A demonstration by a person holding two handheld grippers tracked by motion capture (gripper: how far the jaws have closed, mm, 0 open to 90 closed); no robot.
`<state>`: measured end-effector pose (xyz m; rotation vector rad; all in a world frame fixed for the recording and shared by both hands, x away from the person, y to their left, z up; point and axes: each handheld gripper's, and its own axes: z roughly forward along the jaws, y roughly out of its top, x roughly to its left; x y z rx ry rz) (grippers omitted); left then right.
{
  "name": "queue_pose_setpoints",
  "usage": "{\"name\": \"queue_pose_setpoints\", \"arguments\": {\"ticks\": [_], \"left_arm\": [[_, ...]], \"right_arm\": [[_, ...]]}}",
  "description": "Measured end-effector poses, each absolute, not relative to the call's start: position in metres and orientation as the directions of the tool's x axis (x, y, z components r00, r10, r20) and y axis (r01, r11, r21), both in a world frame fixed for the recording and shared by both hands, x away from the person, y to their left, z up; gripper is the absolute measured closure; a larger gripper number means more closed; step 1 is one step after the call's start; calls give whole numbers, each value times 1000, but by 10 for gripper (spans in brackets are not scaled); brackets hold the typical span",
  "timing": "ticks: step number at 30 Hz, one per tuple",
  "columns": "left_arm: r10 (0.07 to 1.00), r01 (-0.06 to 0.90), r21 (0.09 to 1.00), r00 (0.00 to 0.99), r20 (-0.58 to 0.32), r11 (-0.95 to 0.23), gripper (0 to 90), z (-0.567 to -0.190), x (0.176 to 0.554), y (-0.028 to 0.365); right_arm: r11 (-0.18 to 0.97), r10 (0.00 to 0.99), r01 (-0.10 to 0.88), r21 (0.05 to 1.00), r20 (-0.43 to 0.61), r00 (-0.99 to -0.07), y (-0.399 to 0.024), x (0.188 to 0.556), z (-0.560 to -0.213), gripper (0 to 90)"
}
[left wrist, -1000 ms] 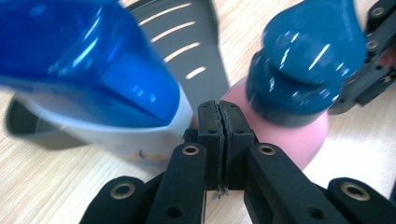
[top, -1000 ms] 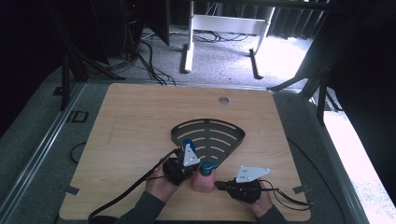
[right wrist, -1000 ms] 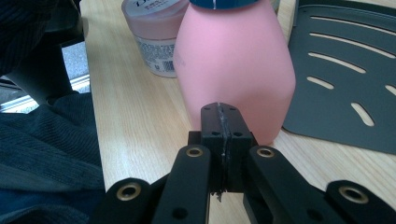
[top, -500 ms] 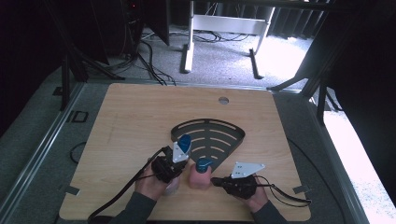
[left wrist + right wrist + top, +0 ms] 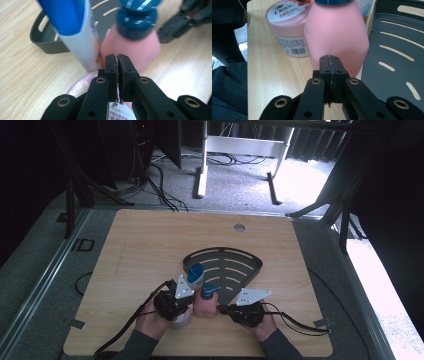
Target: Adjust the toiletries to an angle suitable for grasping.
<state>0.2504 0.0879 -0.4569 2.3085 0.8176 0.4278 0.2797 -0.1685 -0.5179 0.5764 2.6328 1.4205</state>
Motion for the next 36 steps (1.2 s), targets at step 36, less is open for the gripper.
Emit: {"name": "queue_pose_setpoints", "arguments": {"ticks": [36], "left_arm": [[604,421,692,797,28,-587,891,-479,266,57]], "right_arm": [[457,428,328,827,119,-896,-144,317,-517,900]]}}
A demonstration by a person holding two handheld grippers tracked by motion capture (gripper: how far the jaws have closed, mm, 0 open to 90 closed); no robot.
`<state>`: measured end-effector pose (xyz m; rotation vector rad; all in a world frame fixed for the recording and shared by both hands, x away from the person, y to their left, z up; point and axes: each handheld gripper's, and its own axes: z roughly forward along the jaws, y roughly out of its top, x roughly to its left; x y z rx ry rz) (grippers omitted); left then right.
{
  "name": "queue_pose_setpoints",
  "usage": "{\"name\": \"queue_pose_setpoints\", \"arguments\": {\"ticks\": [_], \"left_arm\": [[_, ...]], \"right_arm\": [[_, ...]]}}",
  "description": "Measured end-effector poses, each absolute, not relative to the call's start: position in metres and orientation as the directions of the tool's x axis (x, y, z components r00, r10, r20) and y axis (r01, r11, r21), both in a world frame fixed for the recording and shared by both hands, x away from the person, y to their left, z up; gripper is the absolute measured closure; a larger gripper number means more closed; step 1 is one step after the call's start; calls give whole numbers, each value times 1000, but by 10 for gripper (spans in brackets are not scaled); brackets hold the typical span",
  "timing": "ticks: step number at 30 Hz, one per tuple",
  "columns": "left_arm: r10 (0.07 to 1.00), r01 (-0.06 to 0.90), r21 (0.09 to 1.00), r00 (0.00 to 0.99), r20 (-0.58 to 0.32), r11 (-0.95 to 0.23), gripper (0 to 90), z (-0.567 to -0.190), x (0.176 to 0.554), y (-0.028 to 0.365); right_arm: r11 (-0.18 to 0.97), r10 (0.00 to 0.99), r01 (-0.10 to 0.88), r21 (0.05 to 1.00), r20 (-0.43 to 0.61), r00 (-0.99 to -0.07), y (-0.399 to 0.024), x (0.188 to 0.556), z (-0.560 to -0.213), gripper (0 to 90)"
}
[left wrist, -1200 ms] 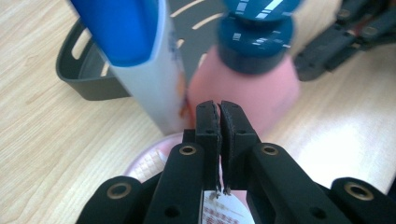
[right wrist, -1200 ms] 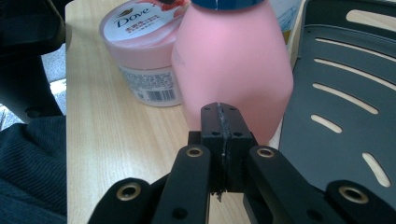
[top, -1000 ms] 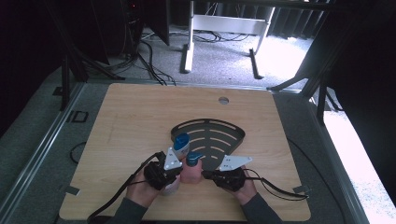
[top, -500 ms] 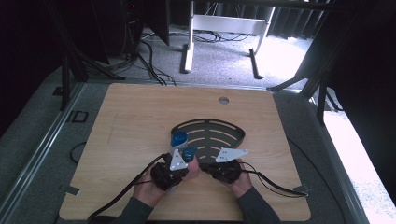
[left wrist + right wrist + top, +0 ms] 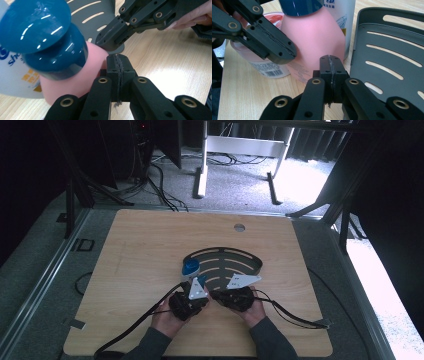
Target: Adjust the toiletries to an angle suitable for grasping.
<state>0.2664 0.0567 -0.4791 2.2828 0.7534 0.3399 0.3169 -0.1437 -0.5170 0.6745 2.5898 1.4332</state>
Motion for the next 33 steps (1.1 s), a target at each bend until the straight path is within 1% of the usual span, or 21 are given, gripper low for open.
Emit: {"name": "queue_pose_setpoints", "arguments": {"ticks": [1,3,8,14,18,22,29,33], "left_arm": [[604,419,690,796,34,-591,892,-479,266,56],[606,417,689,794,40,-592,892,-479,265,55],[605,414,691,795,41,-592,892,-479,267,55],[616,419,692,786,47,-588,892,-479,269,55],[614,419,690,787,49,-591,892,-479,269,56],[619,422,689,784,49,-589,893,-479,270,57],[629,429,687,775,54,-587,893,-481,273,57],[636,437,682,769,54,-587,893,-481,276,58]], "right_arm": [[463,425,324,825,114,-898,-144,317,-517,900],[503,451,310,807,61,-890,-146,316,-519,900],[523,554,367,769,20,-832,-169,323,-529,900],[543,606,399,739,-15,-795,-178,331,-541,900],[528,642,419,739,-25,-766,-179,337,-547,900],[507,667,448,736,-6,-745,-179,344,-552,900],[494,689,462,736,-7,-725,-180,350,-556,900],[491,685,463,738,1,-729,-181,351,-556,900]]}}
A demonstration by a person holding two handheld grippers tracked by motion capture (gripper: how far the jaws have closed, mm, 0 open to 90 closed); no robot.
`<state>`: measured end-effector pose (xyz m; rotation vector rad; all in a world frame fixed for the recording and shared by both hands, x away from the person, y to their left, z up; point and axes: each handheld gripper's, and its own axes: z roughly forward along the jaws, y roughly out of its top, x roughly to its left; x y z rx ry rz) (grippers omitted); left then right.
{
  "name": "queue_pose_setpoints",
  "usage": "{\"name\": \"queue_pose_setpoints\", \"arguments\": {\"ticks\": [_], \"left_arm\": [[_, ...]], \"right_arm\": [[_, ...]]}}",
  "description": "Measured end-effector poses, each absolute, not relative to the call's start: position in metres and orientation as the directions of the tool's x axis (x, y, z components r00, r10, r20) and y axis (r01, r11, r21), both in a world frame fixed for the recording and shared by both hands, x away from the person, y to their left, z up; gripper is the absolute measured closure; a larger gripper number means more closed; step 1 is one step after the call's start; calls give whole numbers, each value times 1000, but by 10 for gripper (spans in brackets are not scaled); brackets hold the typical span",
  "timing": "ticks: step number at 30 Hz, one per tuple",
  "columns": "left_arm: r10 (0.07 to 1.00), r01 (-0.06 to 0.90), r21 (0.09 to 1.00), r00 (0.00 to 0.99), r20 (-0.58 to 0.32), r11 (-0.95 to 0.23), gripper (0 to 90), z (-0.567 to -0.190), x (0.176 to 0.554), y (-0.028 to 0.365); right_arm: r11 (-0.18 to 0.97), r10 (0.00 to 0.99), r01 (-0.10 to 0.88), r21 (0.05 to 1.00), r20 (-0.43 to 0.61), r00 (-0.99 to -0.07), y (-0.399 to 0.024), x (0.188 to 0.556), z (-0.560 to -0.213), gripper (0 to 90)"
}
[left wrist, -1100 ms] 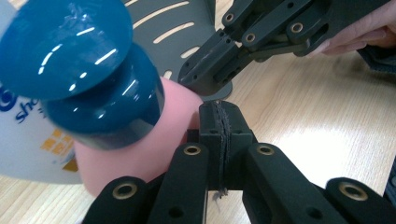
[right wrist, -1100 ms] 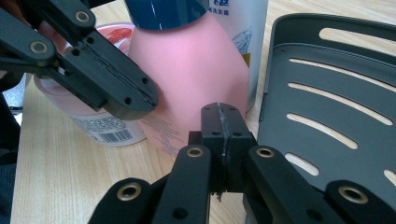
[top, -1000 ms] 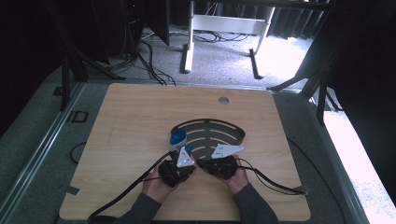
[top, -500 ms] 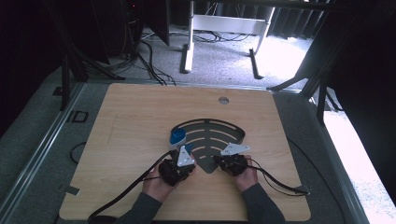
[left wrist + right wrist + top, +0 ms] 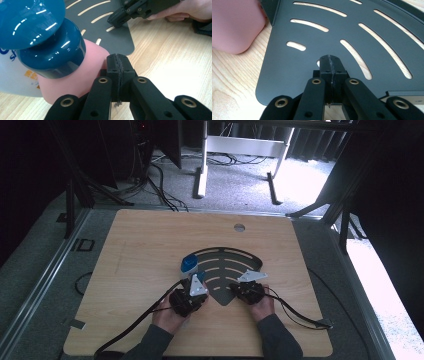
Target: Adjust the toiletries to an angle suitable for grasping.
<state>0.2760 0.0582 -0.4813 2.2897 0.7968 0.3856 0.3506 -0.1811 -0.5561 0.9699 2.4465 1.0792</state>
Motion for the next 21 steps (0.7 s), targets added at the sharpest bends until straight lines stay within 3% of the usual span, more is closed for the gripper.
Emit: {"name": "queue_pose_setpoints", "arguments": {"ticks": [21], "left_arm": [[655,465,649,753,68,-602,893,-483,288,66]], "right_arm": [[487,681,461,742,8,-732,-183,349,-557,900]]}}
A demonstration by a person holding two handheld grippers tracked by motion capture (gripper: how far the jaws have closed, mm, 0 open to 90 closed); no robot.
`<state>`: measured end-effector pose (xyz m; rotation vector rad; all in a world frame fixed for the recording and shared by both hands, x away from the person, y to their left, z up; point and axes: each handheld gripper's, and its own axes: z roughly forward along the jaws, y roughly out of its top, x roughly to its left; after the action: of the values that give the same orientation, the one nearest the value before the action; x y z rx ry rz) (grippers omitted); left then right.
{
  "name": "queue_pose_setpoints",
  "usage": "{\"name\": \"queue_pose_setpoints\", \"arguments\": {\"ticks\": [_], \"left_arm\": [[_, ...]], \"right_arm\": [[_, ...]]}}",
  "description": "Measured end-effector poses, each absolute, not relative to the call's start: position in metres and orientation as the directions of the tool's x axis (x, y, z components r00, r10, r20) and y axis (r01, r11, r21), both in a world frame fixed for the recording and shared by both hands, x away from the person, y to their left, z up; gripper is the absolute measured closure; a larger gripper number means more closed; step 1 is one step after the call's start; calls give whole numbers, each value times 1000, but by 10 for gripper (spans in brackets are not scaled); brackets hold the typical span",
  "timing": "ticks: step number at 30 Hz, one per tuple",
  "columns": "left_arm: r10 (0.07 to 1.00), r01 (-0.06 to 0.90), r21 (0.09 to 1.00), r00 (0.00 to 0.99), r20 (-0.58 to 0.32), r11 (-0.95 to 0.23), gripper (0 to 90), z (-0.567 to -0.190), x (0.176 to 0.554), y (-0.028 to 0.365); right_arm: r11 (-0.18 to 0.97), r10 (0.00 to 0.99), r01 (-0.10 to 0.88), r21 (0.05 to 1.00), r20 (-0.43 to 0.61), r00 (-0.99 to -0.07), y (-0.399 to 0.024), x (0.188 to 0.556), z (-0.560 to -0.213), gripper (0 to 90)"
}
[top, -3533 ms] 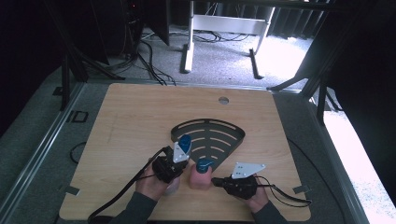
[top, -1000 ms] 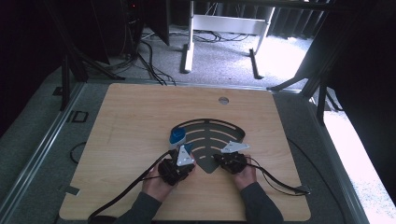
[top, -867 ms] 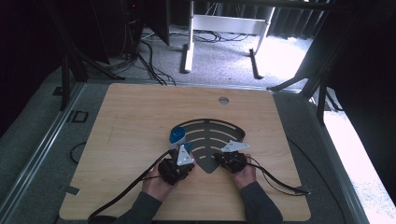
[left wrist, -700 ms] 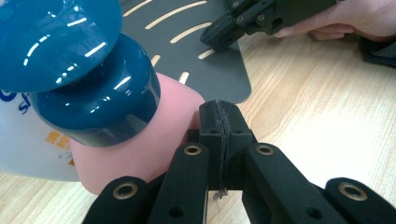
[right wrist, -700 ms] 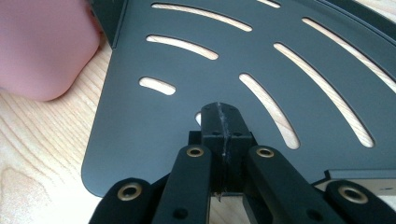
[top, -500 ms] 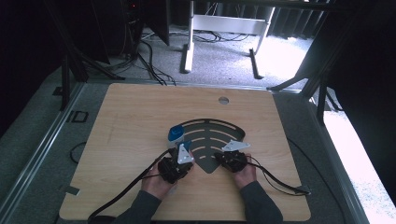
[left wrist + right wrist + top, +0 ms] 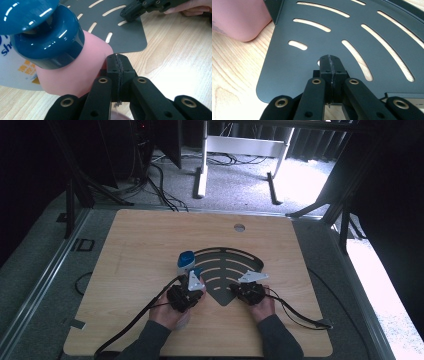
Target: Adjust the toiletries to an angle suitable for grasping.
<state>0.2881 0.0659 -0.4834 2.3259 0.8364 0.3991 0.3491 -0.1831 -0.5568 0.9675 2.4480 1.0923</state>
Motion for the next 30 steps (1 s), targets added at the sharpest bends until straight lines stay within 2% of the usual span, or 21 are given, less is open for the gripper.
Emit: {"name": "queue_pose_setpoints", "arguments": {"ticks": [19,23,30], "left_arm": [[689,504,638,722,58,-582,874,-486,304,75],[682,496,645,729,54,-582,855,-483,297,78],[697,484,660,712,86,-575,891,-472,283,100]], "right_arm": [[479,674,461,747,24,-739,-183,355,-558,900],[479,673,462,747,25,-739,-183,355,-558,900],[487,665,449,749,16,-747,-184,350,-555,900]]}}
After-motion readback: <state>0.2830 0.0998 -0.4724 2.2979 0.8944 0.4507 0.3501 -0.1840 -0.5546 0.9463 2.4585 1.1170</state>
